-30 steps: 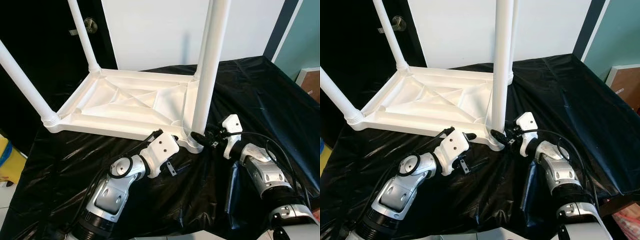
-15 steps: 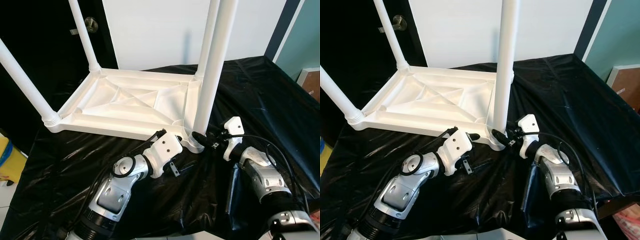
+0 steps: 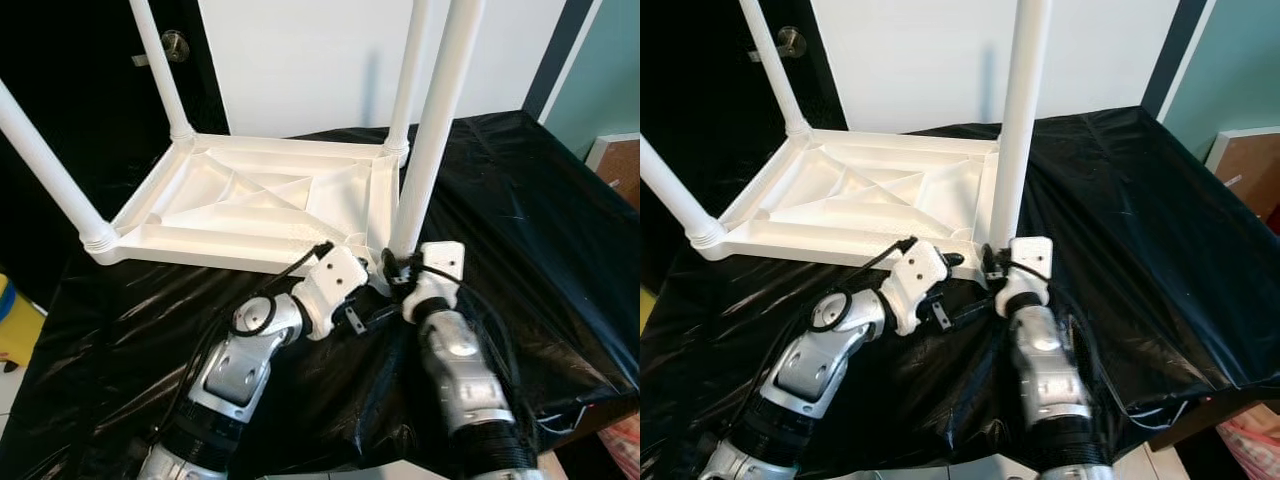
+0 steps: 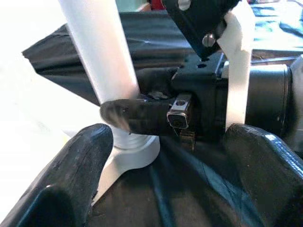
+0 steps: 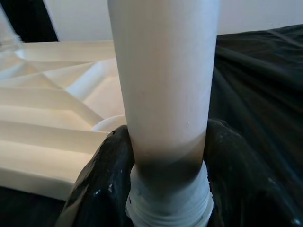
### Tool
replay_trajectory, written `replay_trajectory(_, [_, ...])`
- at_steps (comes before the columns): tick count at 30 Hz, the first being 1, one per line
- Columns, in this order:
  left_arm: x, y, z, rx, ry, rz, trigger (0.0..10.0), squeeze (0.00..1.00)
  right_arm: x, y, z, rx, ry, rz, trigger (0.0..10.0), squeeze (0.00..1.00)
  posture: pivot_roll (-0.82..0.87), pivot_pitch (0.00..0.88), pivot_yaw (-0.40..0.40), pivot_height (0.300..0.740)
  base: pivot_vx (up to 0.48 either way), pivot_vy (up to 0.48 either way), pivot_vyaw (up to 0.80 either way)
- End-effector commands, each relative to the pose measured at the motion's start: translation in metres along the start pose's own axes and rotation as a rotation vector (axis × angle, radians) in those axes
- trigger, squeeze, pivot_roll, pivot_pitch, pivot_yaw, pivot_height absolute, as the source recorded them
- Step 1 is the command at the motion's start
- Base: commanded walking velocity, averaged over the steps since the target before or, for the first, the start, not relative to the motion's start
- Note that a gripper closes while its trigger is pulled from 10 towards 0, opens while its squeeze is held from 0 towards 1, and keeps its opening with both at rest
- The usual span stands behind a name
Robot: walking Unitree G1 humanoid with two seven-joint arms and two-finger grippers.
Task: Building children table
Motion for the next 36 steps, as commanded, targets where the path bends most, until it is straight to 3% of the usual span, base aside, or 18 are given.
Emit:
replay_trajectory(1, [-0.005,0.001,-0.01,0.115,0.006,-0.027,10.0,0.0,-0.021,0.006,0.004,-0.052,-0.012,-0.102,10.0,0.0,-0.06,0.05,-0.001,0.74,0.0,0.0,0.0])
replay_trajectory(11, [-0.006,0.004,-0.015,0.138,-0.002,-0.03,10.0,0.0,-0.006,0.011,0.002,0.035,0.03,-0.066,10.0,0.0,-0.04,0.033,-0.033,0.74,0.0,0.0,0.0])
replay_trajectory(12, [-0.007,0.005,-0.015,0.139,-0.002,-0.03,10.0,0.0,-0.003,0.013,0.002,0.046,0.038,-0.057,10.0,1.0,-0.04,0.027,-0.045,0.74,0.0,0.0,0.0])
replay_trajectory(21, [-0.012,0.008,-0.013,0.125,-0.004,-0.035,10.0,0.0,0.01,0.02,0.014,0.133,0.057,-0.002,10.0,1.0,-0.04,0.016,-0.064,0.74,0.0,0.0,0.0])
replay_trajectory(25, [-0.011,0.008,-0.012,0.111,-0.014,-0.037,10.0,0.0,0.016,0.022,0.031,0.209,0.076,0.009,10.0,1.0,-0.05,0.008,-0.06,0.74,0.0,0.0,0.0])
replay_trajectory(26, [-0.01,0.008,-0.012,0.104,-0.018,-0.033,10.0,0.0,0.019,0.023,0.039,0.254,0.091,0.013,10.0,0.83,-0.05,0.008,-0.06,0.74,0.0,0.0,0.0])
replay_trajectory(28, [-0.01,0.009,-0.011,0.099,-0.018,-0.032,10.0,0.0,0.02,0.021,0.047,0.305,0.109,0.004,10.0,0.83,-0.05,0.011,-0.058,0.74,0.0,0.0,0.0])
replay_trajectory(29, [-0.011,0.009,-0.009,0.085,-0.018,-0.034,10.0,0.0,0.019,0.018,0.052,0.384,0.139,-0.013,10.0,0.0,-0.04,0.015,-0.058,0.74,0.0,0.0,0.0])
replay_trajectory(31, [-0.013,0.011,-0.006,0.069,-0.016,-0.039,10.0,0.0,0.017,0.011,0.057,0.487,0.179,-0.044,10.0,0.0,-0.04,0.016,-0.055,0.74,0.0,0.0,0.0])
replay_trajectory(36, [-0.015,0.012,-0.004,0.057,-0.013,-0.044,10.0,0.0,0.014,-0.001,0.055,0.559,0.213,-0.078,10.0,0.0,-0.03,0.007,-0.049,0.74,0.0,0.0,0.0])
Point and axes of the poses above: a point about 5 cm out from each wrist's last joint towards the gripper, its own y axis pointing back from the gripper into the wrist, its own x axis along the axis of the wrist's last joint, z = x × y, the point moved 1 cm from there along -y, pointing out of the wrist towards the gripper, and after that the axes turned 4 degrees about -y, right-handed, at the moved point
